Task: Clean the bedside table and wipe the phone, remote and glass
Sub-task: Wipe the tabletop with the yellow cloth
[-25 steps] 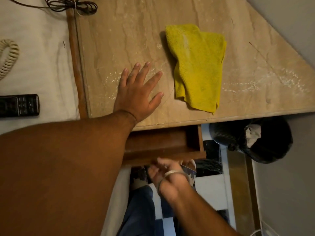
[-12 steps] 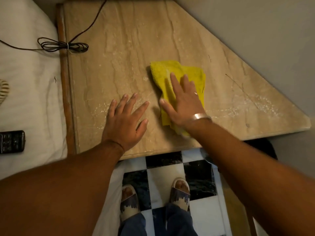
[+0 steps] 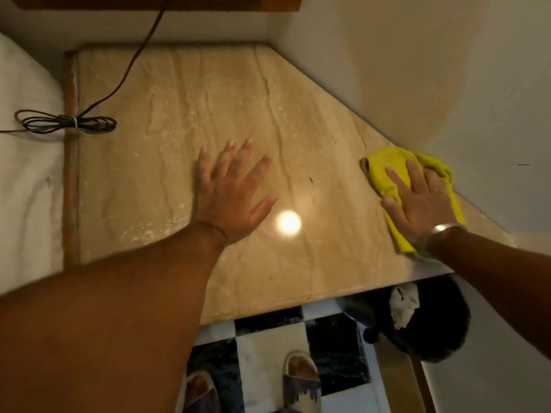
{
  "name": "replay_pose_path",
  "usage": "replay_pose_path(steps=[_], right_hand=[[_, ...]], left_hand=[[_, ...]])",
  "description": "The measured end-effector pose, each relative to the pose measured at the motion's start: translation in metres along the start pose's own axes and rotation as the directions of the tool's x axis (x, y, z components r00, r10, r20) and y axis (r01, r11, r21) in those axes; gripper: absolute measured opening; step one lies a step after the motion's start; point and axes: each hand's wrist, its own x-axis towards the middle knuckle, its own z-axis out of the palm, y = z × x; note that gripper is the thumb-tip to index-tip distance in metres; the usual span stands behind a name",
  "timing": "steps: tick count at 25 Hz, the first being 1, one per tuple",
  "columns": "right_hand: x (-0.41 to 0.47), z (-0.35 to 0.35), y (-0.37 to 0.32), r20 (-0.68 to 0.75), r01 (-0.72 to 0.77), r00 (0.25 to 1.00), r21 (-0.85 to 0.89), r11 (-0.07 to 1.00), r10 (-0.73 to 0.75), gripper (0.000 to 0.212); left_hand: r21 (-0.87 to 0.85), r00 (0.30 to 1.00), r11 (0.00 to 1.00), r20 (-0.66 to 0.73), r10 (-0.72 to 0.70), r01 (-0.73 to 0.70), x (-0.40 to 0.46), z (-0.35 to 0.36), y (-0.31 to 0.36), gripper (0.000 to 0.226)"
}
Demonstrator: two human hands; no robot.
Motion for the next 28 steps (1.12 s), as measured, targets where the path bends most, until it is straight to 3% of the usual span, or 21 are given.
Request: replay_pose_path(steps=[2, 3, 4, 6, 8, 9, 11, 13, 15, 16, 17, 19, 20, 21, 22, 24, 25, 27, 28], right_hand=[[0.03, -0.01, -0.054, -0.055, -0.07, 0.996, 0.01, 0.998, 0.07, 0.07], [0.031, -0.015, -0.08, -0.066, 0.002, 0.998, 0.029, 1.0, 0.0, 0.068], [0.02, -0.015, -0.097, -0.075, 0.187, 0.98, 0.051, 0.981, -0.183, 0.065], [-0.026, -0.005, -0.084, -0.019, 0.623, 0.782, 0.022, 0.782, -0.623, 0.056], [-0.055, -0.011, -0.03, 0.079, 0.775, 0.627, 0.042, 0.631, -0.775, 0.052], [-0.043, -0.012, -0.006, 0.078, 0.769, 0.636, 0.027, 0.639, -0.768, 0.052], [0.011, -0.016, 0.002, 0.024, 0.649, 0.76, -0.003, 0.76, -0.649, 0.054], [0.081, -0.023, -0.047, -0.023, 0.473, 0.881, -0.007, 0.881, -0.473, 0.054], [0.096, -0.028, -0.107, -0.13, 0.37, 0.925, 0.082, 0.925, -0.358, 0.055], [0.077, -0.026, -0.116, -0.136, 0.422, 0.902, 0.083, 0.903, -0.409, 0.056], [0.044, -0.017, -0.107, -0.104, 0.554, 0.83, 0.043, 0.831, -0.548, 0.055], [-0.033, -0.007, -0.047, 0.026, 0.745, 0.665, 0.039, 0.665, -0.746, 0.054], [-0.047, -0.009, -0.005, 0.056, 0.77, 0.634, 0.045, 0.636, -0.772, 0.055], [-0.043, -0.009, 0.03, 0.075, 0.739, 0.671, 0.008, 0.673, -0.738, 0.057], [-0.027, -0.009, 0.048, 0.082, 0.656, 0.753, -0.011, 0.755, -0.653, 0.058], [0.019, -0.013, 0.029, 0.06, 0.401, 0.914, 0.027, 0.916, -0.402, 0.057], [0.037, -0.015, -0.006, 0.018, 0.29, 0.956, 0.069, 0.955, -0.292, 0.057], [0.053, -0.015, -0.087, -0.105, 0.224, 0.972, 0.153, 0.962, -0.21, 0.058], [0.047, -0.015, -0.116, -0.135, 0.291, 0.954, 0.191, 0.937, -0.269, 0.058]], left_hand=[[-0.004, 1.0, 1.0, 0.017, 0.005, -0.005, 0.013, 0.012, -0.001, 0.08], [-0.009, 1.0, 1.0, 0.016, 0.003, -0.003, 0.012, 0.017, -0.004, 0.084], [-0.015, 1.0, 1.0, 0.022, 0.005, -0.005, 0.01, 0.018, -0.005, 0.086], [-0.041, 0.998, 0.999, 0.055, 0.022, -0.02, 0.01, 0.012, -0.006, 0.09], [-0.057, 0.995, 0.998, 0.091, 0.037, -0.032, 0.012, 0.008, -0.007, 0.093], [-0.062, 0.993, 0.997, 0.107, 0.045, -0.038, 0.013, 0.009, -0.007, 0.094], [-0.075, 0.991, 0.996, 0.122, 0.048, -0.039, 0.013, 0.01, -0.006, 0.095], [-0.082, 0.993, 0.996, 0.114, 0.034, -0.025, 0.013, 0.011, -0.007, 0.096], [-0.082, 0.991, 0.997, 0.133, 0.011, 0.0, 0.013, 0.009, -0.008, 0.098], [-0.084, 0.989, 0.996, 0.15, 0.009, 0.004, 0.014, 0.009, -0.008, 0.1], [-0.085, 0.986, 0.996, 0.165, 0.01, 0.004, 0.014, 0.007, -0.008, 0.102], [-0.084, 0.982, 0.996, 0.186, 0.025, -0.01, 0.014, 0.007, -0.008, 0.103], [-0.088, 0.98, 0.996, 0.195, 0.041, -0.024, 0.014, 0.006, -0.008, 0.102], [-0.09, 0.978, 0.995, 0.201, 0.054, -0.037, 0.014, 0.006, -0.008, 0.102], [-0.091, 0.978, 0.995, 0.197, 0.065, -0.048, 0.014, 0.006, -0.009, 0.101], [-0.104, 0.976, 0.993, 0.204, 0.079, -0.059, 0.016, 0.005, -0.008, 0.1], [-0.106, 0.977, 0.992, 0.198, 0.084, -0.063, 0.016, 0.006, -0.007, 0.1], [-0.1, 0.981, 0.994, 0.18, 0.072, -0.054, 0.016, 0.007, -0.009, 0.099], [-0.099, 0.981, 0.994, 0.18, 0.066, -0.048, 0.015, 0.007, -0.01, 0.097]])
